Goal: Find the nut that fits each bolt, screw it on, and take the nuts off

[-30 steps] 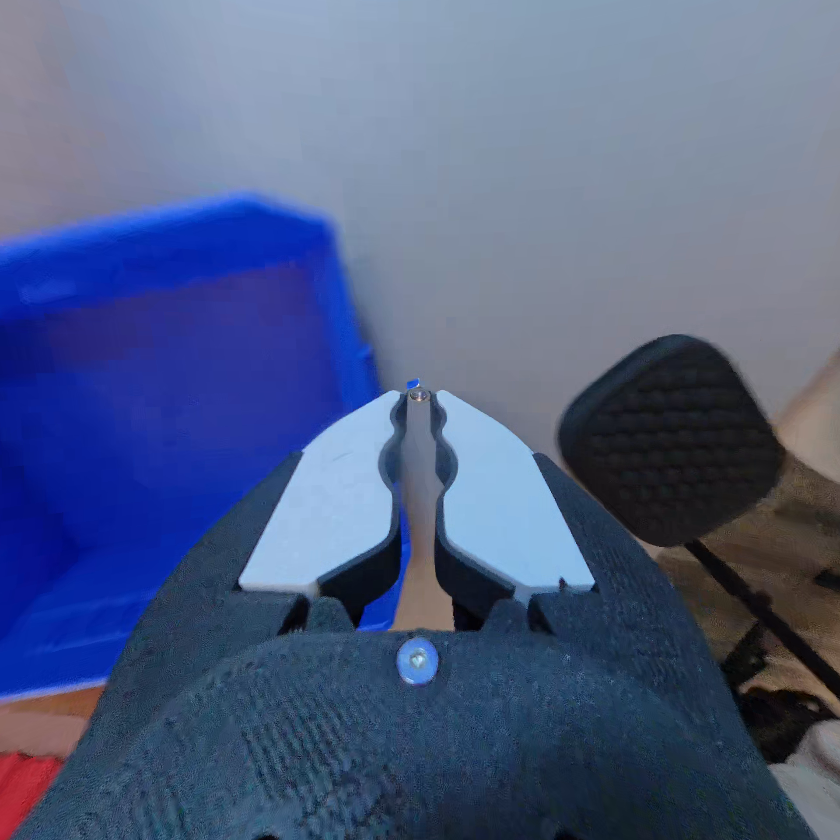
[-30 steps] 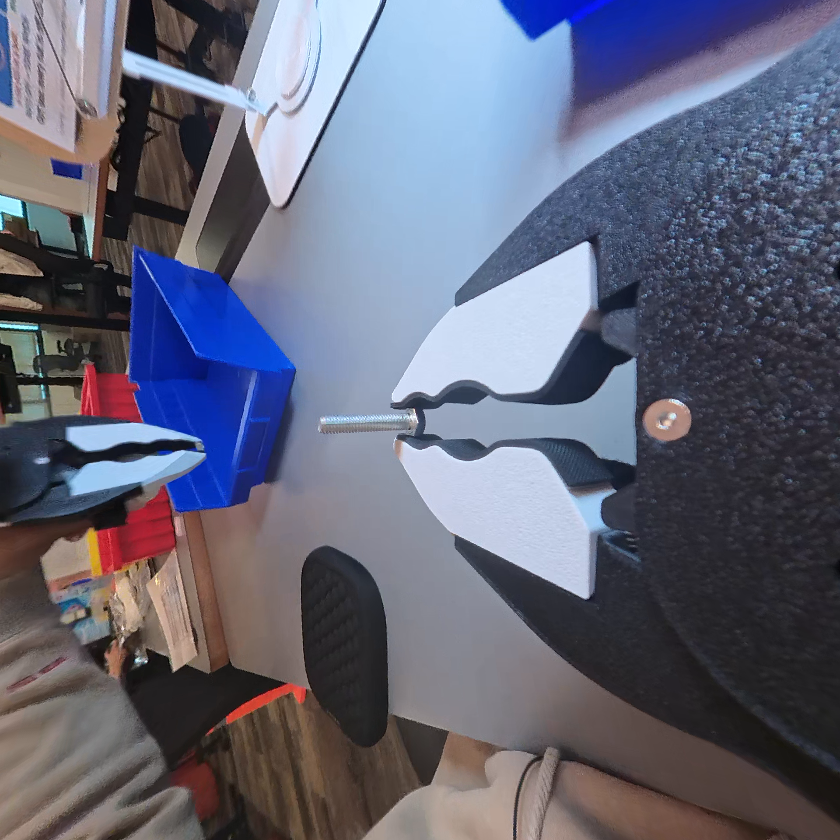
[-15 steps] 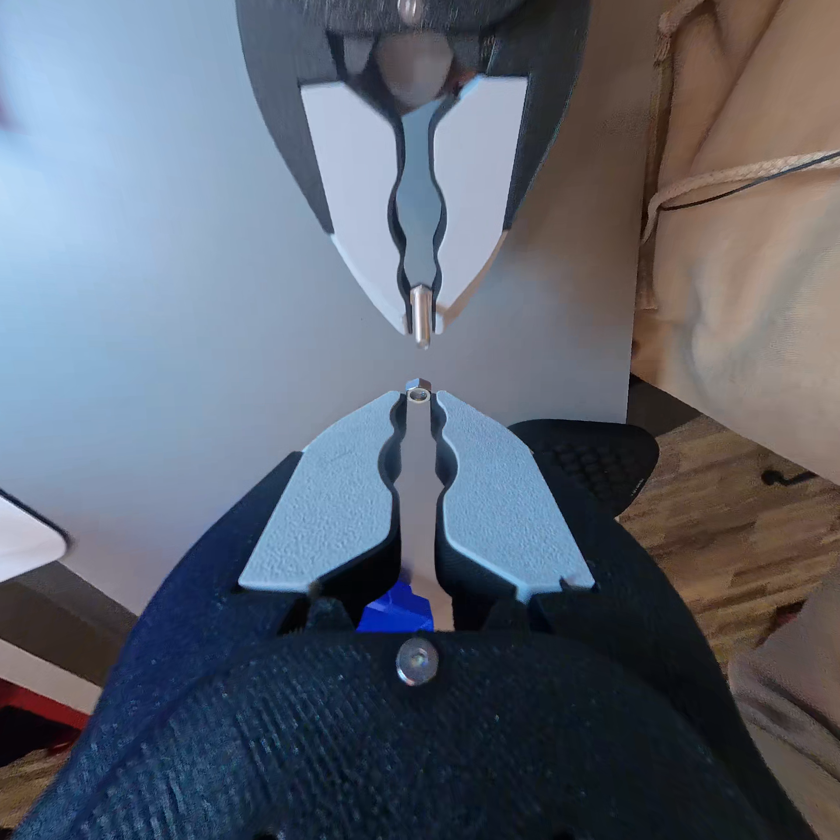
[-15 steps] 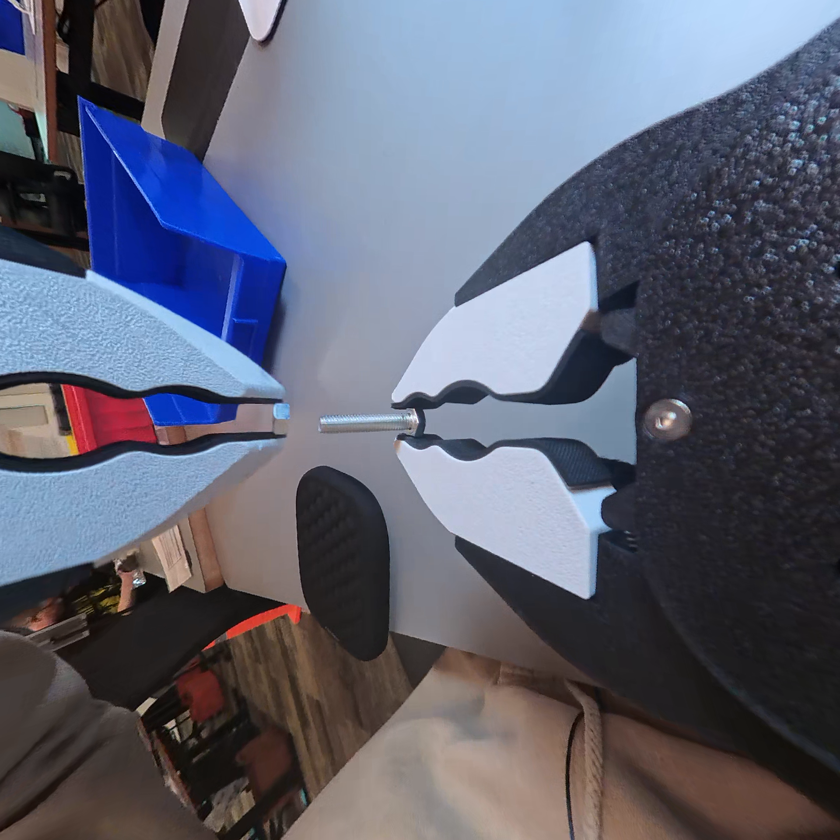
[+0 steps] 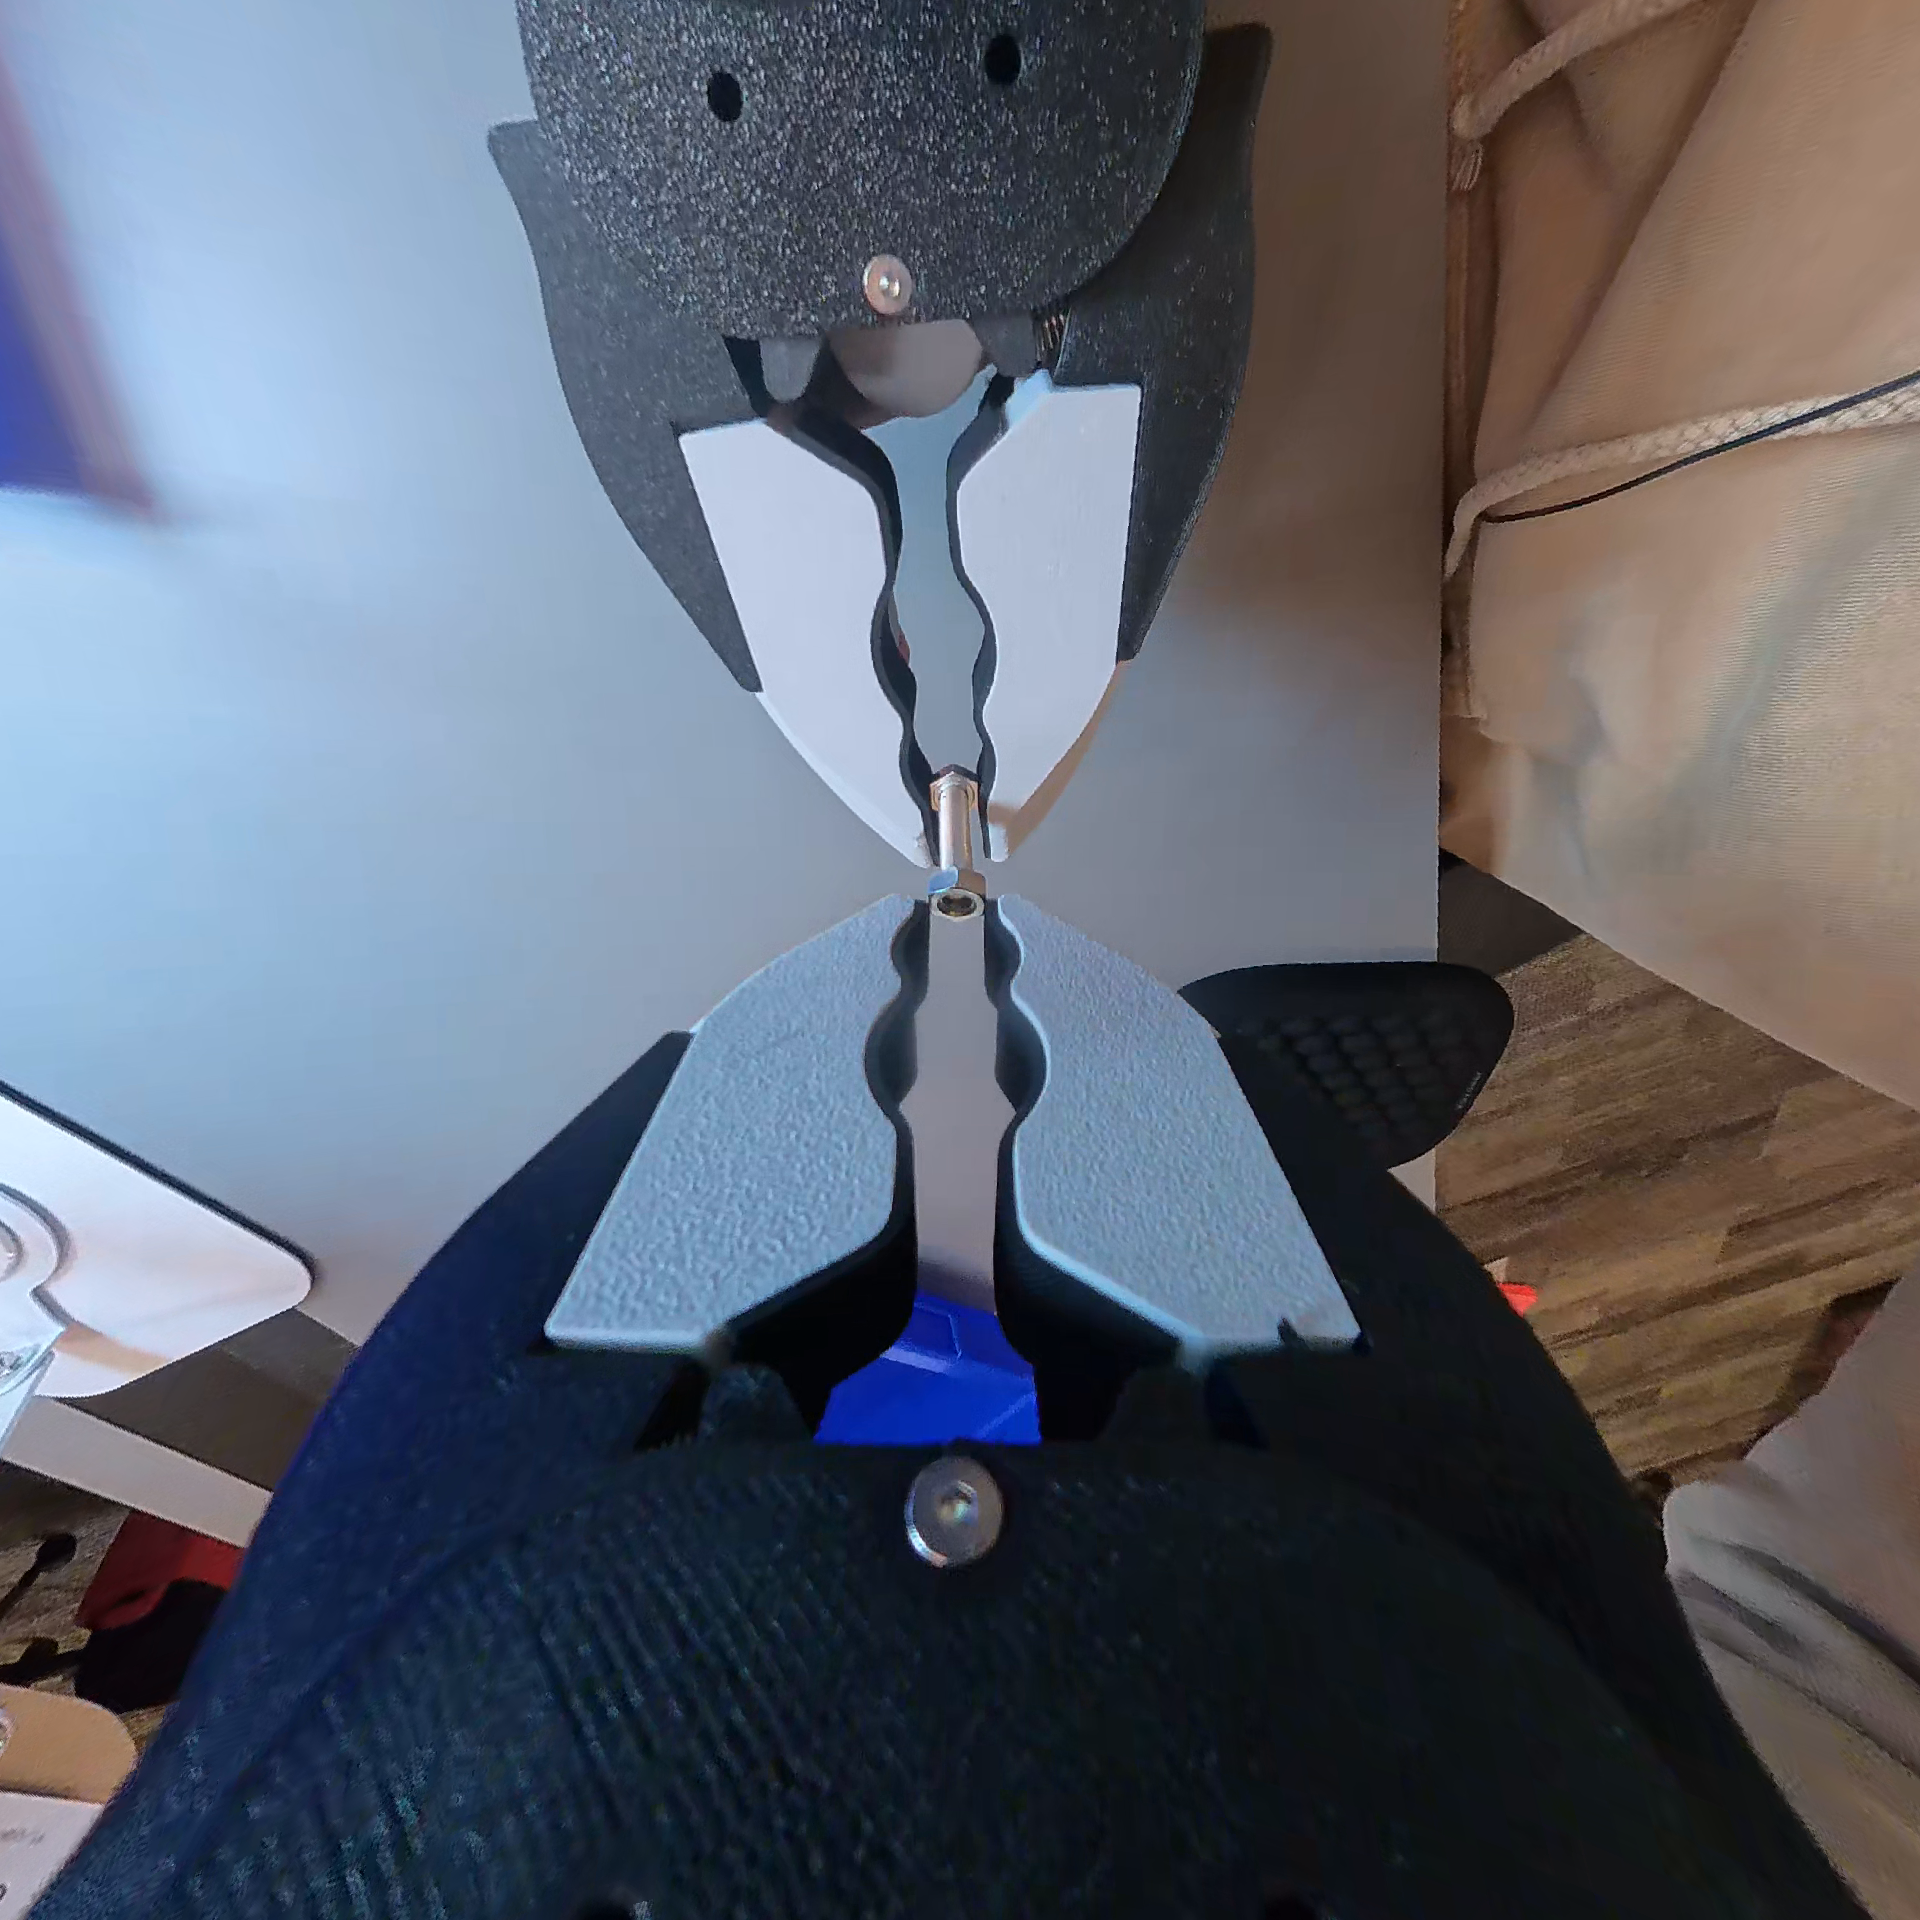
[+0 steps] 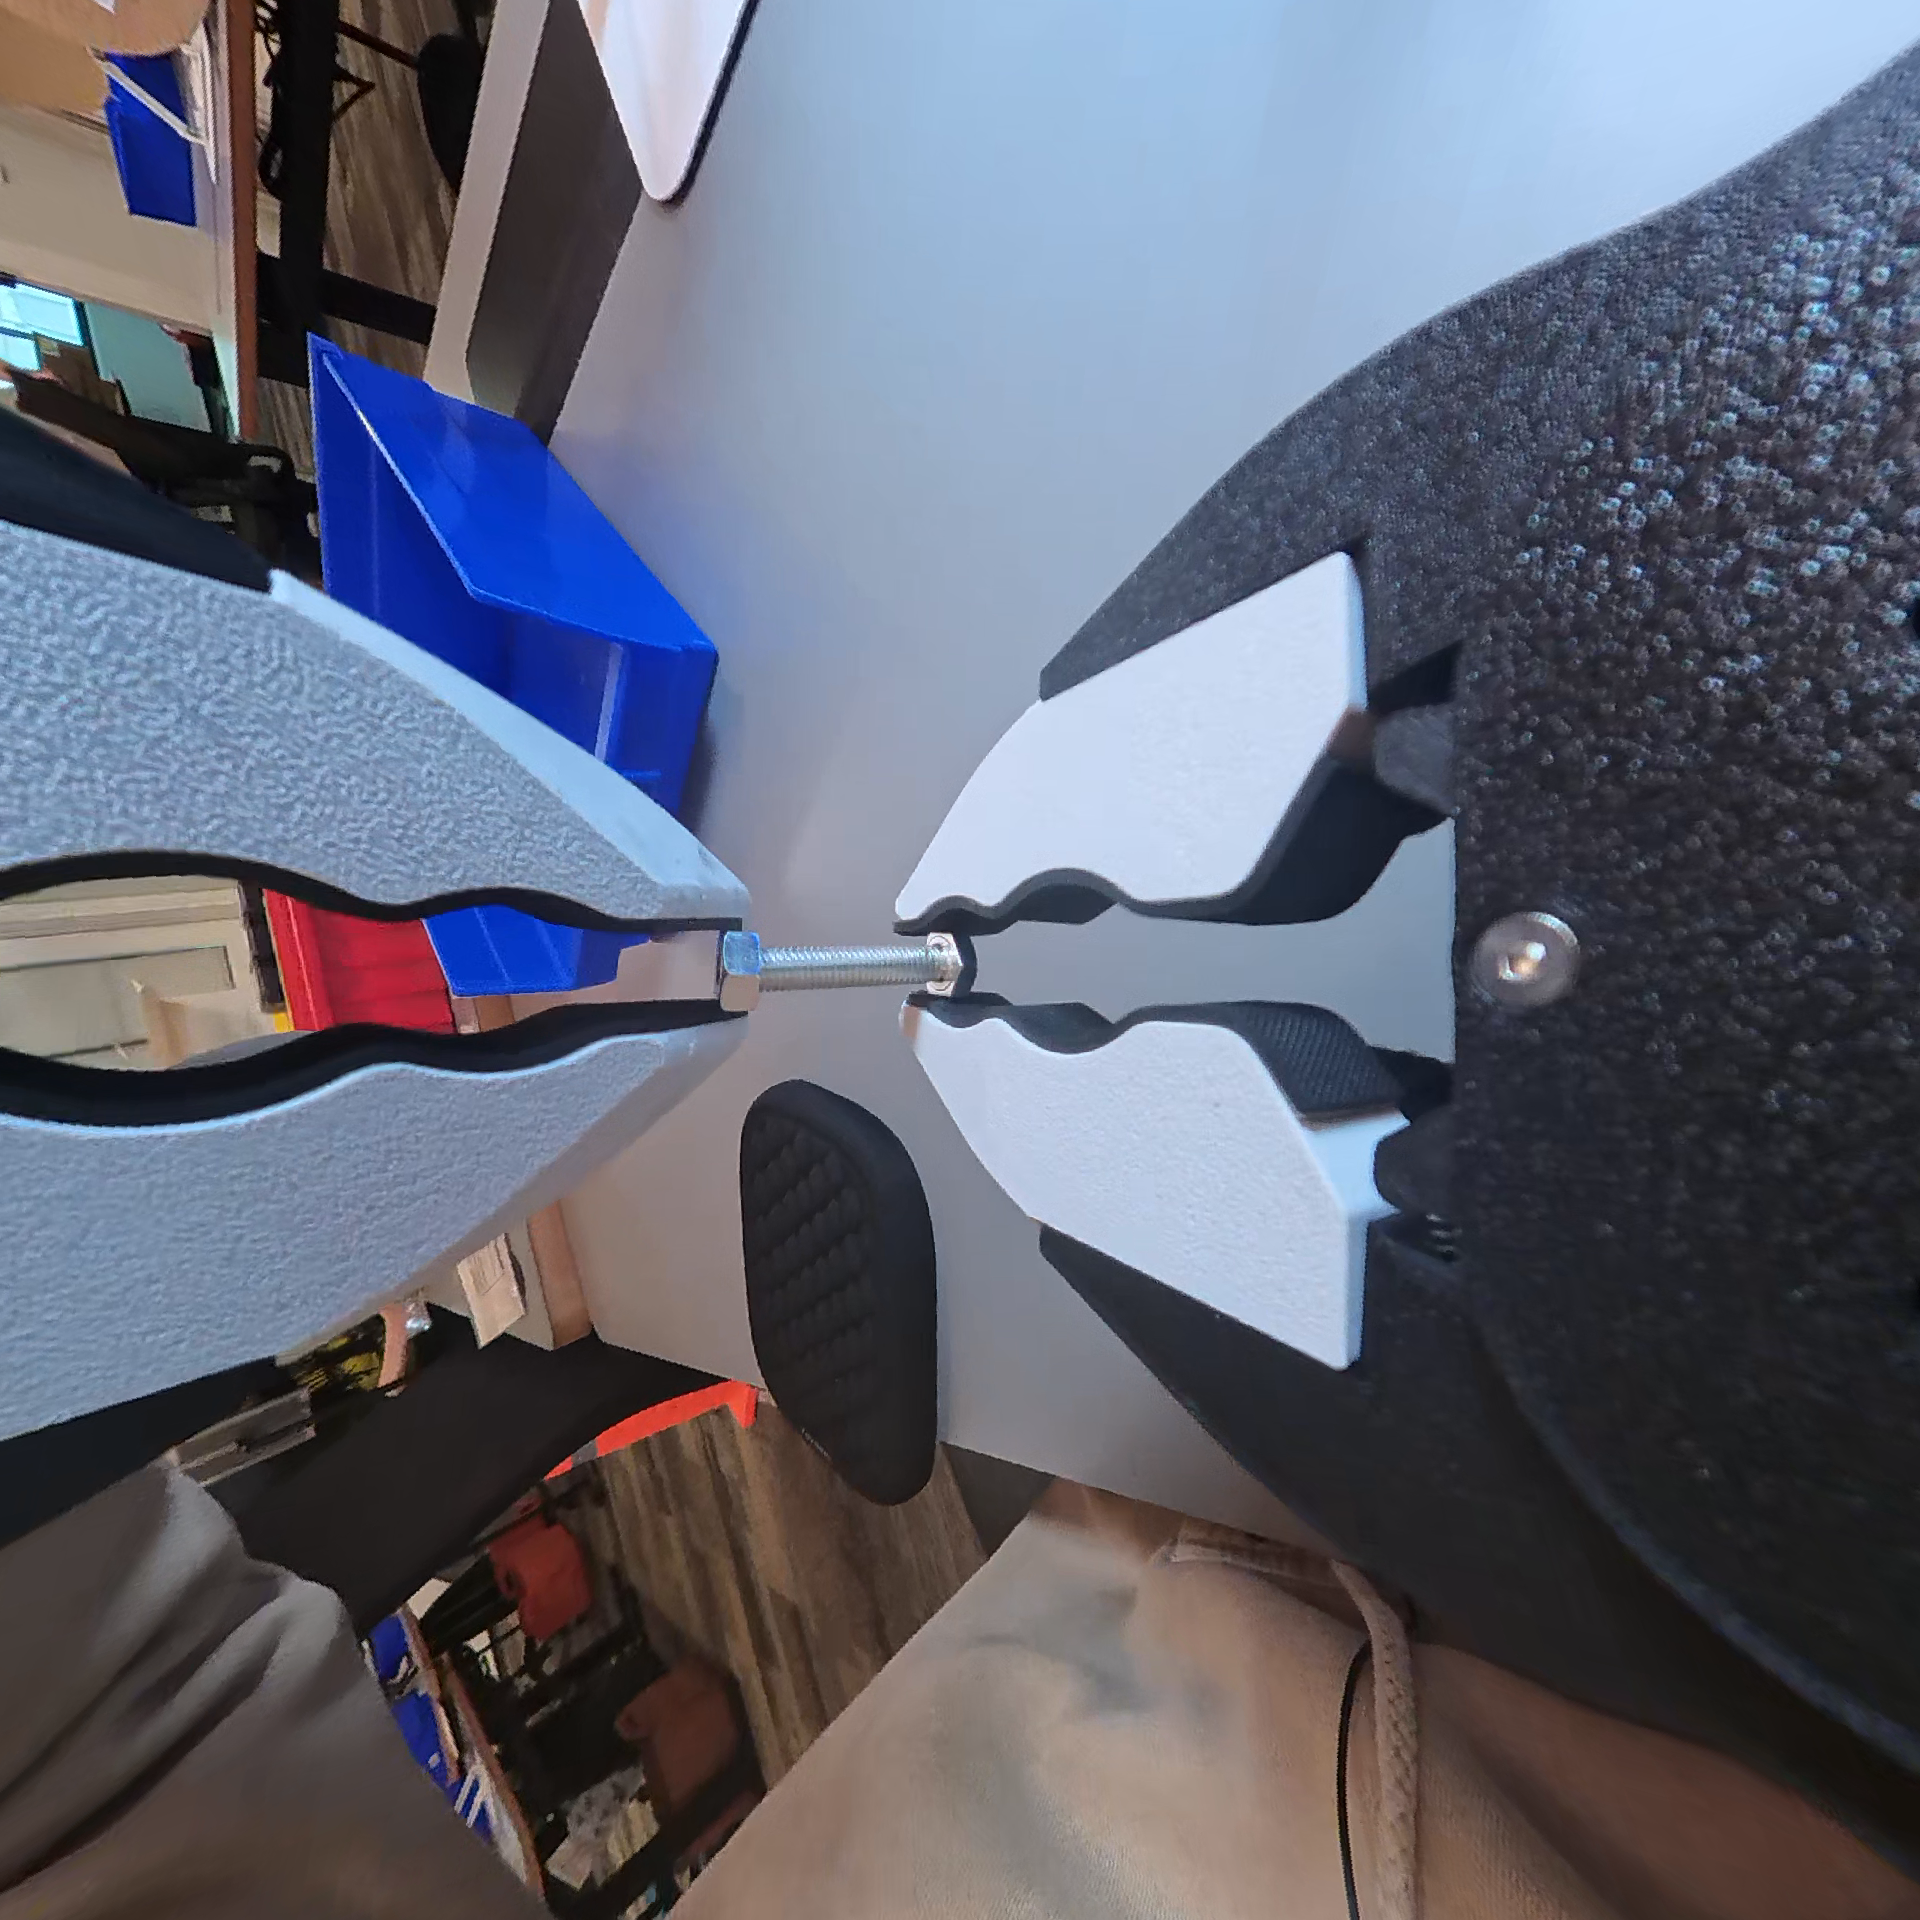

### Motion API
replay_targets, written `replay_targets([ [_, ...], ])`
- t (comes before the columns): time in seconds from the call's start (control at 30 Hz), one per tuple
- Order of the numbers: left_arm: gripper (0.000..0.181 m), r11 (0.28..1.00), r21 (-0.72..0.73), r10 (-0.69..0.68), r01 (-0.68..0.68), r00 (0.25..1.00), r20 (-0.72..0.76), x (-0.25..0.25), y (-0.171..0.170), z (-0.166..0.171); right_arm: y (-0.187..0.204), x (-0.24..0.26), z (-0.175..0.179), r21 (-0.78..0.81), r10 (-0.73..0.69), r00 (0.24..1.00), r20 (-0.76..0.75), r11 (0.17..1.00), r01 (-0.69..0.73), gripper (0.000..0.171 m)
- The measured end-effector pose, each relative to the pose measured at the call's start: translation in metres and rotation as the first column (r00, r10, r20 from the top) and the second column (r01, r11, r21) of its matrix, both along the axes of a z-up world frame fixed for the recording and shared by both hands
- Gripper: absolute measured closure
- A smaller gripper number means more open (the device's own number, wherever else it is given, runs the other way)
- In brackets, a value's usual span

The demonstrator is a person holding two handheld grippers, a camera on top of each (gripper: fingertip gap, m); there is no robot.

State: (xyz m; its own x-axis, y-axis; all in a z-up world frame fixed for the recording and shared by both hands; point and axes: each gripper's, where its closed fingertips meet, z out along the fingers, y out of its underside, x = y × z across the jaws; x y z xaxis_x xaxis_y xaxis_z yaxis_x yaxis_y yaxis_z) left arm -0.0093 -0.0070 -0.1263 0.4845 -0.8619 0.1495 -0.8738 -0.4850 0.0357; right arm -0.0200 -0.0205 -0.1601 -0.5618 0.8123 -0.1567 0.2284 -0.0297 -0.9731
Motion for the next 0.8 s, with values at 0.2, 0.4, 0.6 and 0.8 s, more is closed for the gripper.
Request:
replay_targets([
  [0.2, 0.171, 1.0, -0.018, -0.011, 0.011, 1.0, -0.009, 0.0, -0.003, -0.001, -0.002, 0.0, -0.001, 0.017, 0.0, 1.0, 0.006, 1.0, 0.0, 0.161],
  [0.4, 0.169, 1.0, -0.021, -0.013, 0.013, 1.0, -0.002, 0.002, -0.005, -0.001, -0.004, 0.001, -0.002, 0.014, 0.007, 1.0, 0.01, 1.0, -0.007, 0.161],
  [0.6, 0.167, 1.0, 0.008, -0.006, 0.006, 1.0, 0.026, 0.004, -0.004, 0.002, -0.004, 0.001, -0.001, 0.007, 0.007, 1.0, 0.004, 1.0, -0.007, 0.161],
  [0.8, 0.165, 0.993, 0.117, 0.012, -0.025, 0.994, 0.112, 0.005, -0.001, 0.009, -0.003, 0.001, 0.0, -0.002, 0.005, 1.0, -0.008, 1.0, -0.005, 0.161],
])
